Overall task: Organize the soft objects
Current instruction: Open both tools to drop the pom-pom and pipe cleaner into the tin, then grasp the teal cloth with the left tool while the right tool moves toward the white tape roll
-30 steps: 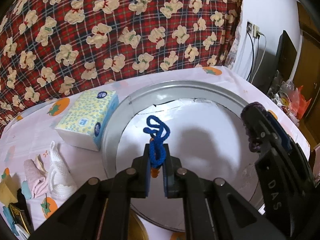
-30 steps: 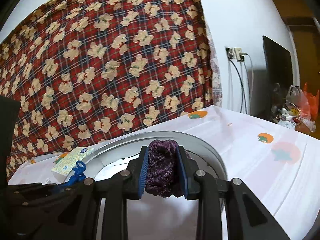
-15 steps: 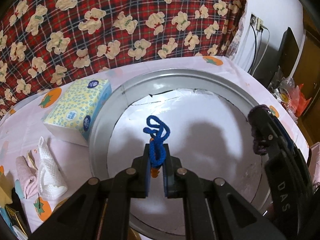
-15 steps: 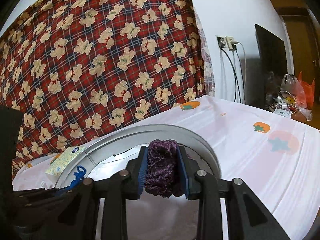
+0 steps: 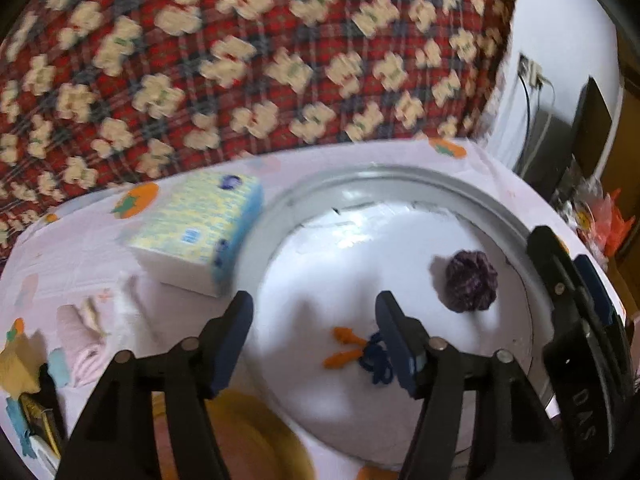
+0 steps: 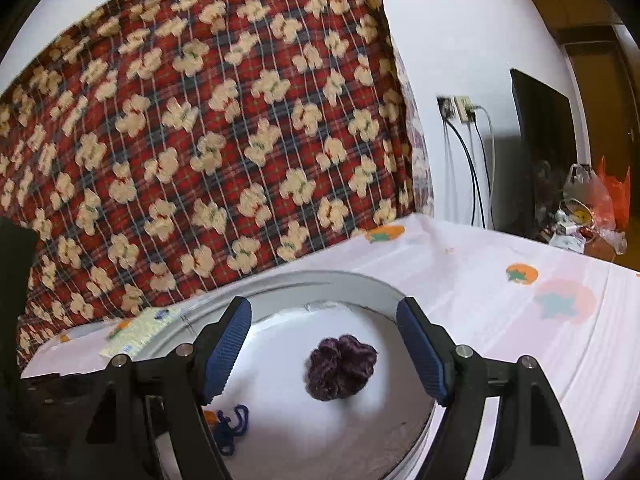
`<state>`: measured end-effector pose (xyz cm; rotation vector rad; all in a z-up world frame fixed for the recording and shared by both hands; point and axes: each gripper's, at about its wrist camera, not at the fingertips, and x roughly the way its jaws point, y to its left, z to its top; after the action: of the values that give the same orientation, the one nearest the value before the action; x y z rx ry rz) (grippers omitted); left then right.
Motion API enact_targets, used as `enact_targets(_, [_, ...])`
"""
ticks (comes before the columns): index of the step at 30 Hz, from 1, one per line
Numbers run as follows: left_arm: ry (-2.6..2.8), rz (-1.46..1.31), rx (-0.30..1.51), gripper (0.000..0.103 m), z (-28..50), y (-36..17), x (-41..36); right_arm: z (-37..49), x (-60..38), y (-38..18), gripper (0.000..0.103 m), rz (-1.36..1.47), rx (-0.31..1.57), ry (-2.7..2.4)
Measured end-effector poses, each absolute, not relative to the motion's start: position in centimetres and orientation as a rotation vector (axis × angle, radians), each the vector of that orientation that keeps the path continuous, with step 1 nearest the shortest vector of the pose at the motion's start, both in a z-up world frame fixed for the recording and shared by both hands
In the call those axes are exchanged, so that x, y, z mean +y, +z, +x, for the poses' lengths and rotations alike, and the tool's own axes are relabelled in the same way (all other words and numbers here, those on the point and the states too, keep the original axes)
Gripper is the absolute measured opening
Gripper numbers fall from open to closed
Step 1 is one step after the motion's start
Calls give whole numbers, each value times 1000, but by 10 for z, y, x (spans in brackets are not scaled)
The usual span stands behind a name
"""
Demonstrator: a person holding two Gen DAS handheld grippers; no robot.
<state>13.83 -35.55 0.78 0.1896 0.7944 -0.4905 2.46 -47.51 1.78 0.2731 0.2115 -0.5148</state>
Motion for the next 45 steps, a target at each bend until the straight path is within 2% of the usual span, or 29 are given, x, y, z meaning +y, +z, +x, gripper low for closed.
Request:
enact_targets(4, [-437, 147, 700, 75, 126, 22, -327, 15, -464, 25, 85, 252, 138, -468])
enact_targets(9, [-375, 119, 604, 78, 108, 35, -284, 18, -437, 28, 87, 132, 115, -425])
enact_targets(15, [-275, 106, 531, 92, 92, 41, -213, 22, -423, 28, 87, 70, 129, -386])
enact_targets(20, [-98, 129, 496, 93, 87, 27, -141, 27, -421, 25, 88, 58, 154, -383])
enact_targets(26, [92, 47, 597, 93, 105, -11, -56, 26, -409, 25, 88, 22, 149, -344])
enact_targets(36, [79, -24, 706, 92, 119, -45, -28, 25, -392, 25, 88, -36, 133, -292])
enact_targets(38, [53, -36, 710, 86, 118, -45, -29, 24, -390, 26, 88, -41, 129, -288])
enact_targets(40, [34, -40, 715, 63, 119, -44, -29, 24, -388, 26, 88, -47, 127, -287])
enact_targets(41, [15, -41, 728, 57, 120, -46, -30, 24, -388, 26, 88, -49, 124, -286])
enact_targets(43, [-11, -47, 756, 28, 123, -50, -31, 22, -386, 27, 88, -52, 116, -284])
enact_targets(45, [-45, -58, 757, 14, 123, -51, -31, 19, -384, 28, 88, -57, 99, -279])
